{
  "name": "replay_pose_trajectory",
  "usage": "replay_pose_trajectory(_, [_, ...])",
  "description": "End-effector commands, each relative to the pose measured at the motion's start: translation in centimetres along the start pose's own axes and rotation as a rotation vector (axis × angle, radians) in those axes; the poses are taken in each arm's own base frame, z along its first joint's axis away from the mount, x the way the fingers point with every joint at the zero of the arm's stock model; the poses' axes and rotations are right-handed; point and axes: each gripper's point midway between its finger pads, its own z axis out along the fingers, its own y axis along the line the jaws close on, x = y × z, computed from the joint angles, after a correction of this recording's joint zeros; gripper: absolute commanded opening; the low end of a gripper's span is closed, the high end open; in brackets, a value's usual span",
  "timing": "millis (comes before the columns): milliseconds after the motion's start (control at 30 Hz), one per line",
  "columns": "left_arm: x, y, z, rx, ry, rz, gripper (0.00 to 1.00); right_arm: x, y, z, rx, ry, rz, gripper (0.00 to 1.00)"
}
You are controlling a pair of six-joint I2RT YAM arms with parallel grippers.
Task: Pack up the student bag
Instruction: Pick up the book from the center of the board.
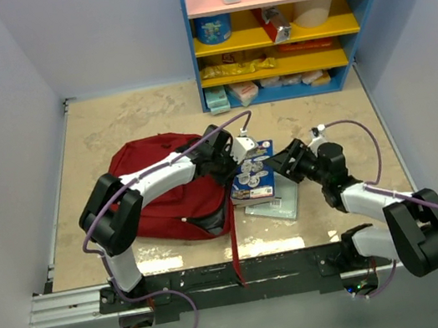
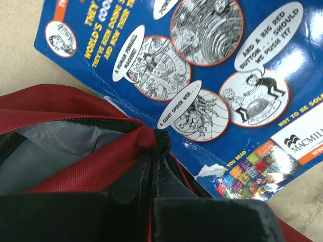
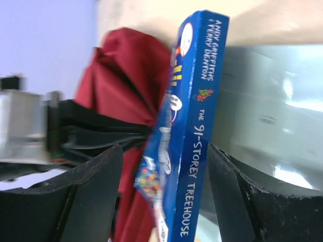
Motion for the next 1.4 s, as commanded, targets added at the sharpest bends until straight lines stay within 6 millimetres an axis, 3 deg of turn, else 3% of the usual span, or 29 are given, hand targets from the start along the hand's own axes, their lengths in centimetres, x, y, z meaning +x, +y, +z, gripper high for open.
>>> replay_pose_trajectory(0, [-4.8, -0.9, 0.1, 0.04, -0.15, 0.033, 0.0, 2.3, 7.5, -1.4, -0.32, 0.156, 0.007, 0.69])
replay_pose_trajectory(100, [-4.9, -1.1, 0.1, 0.042, -0.152, 0.033, 0.0, 2.5, 8.3, -0.8, -0.321, 0.169, -0.013, 0.69])
replay_pose_trajectory(200, [-5.0, -1.1, 0.0, 0.043, -0.154, 0.033, 0.0, 3.8, 6.8, 0.3, -0.235, 0.219, -0.052, 0.68])
replay_pose_trajectory(367, [-4.9, -1.2, -0.1, 0.046, -0.155, 0.034, 0.0, 5.4, 4.9, 0.5, -0.201, 0.257, -0.012, 0.68])
replay_pose_trajectory(567, [-5.1, -1.3, -0.4, 0.043, -0.163, 0.035, 0.0, 5.9, 2.2, 1.1, -0.085, 0.27, -0.049, 0.6])
replay_pose_trajectory(667, [-5.0, -1.3, -0.8, 0.041, -0.166, 0.04, 0.0, 5.1, 1.1, 1.3, 0.019, 0.256, -0.111, 0.51])
replay_pose_trajectory(833, [-4.9, -1.4, -1.5, 0.038, -0.166, 0.049, 0.0, 3.4, 1.4, 0.9, 0.095, 0.215, -0.172, 0.36])
replay_pose_trajectory(867, [-5.2, -1.4, -2.2, 0.033, -0.175, 0.054, 0.0, 3.3, 1.2, 0.9, 0.103, 0.208, -0.178, 0.3])
replay_pose_trajectory(933, [-5.3, -1.3, -3.1, 0.025, -0.174, 0.063, 0.0, 3.2, 0.9, 0.8, 0.118, 0.205, -0.185, 0.04])
replay_pose_trajectory(967, [-5.9, -1.2, -4.2, 0.015, -0.193, 0.068, 0.0, 3.2, 1.0, 0.7, 0.119, 0.203, -0.195, 0.0])
replay_pose_trajectory(1033, [-5.8, -1.3, -5.6, 0.008, -0.18, 0.082, 0.0, 2.8, 2.2, 0.1, 0.085, 0.19, -0.21, 0.0])
replay_pose_trajectory(1067, [-6.7, -1.2, -7.4, -0.007, -0.21, 0.093, 0.0, 2.6, 2.9, -0.3, 0.068, 0.182, -0.219, 0.0])
replay_pose_trajectory(1200, [-6.9, -1.0, -11.1, -0.042, -0.223, 0.111, 0.0, 1.4, 8.2, -2.0, -0.078, 0.153, -0.25, 0.0])
replay_pose_trajectory(1367, [-6.4, -0.5, -15.3, -0.094, -0.216, 0.119, 0.0, 1.3, 12.0, -4.6, -0.186, 0.161, -0.276, 0.0])
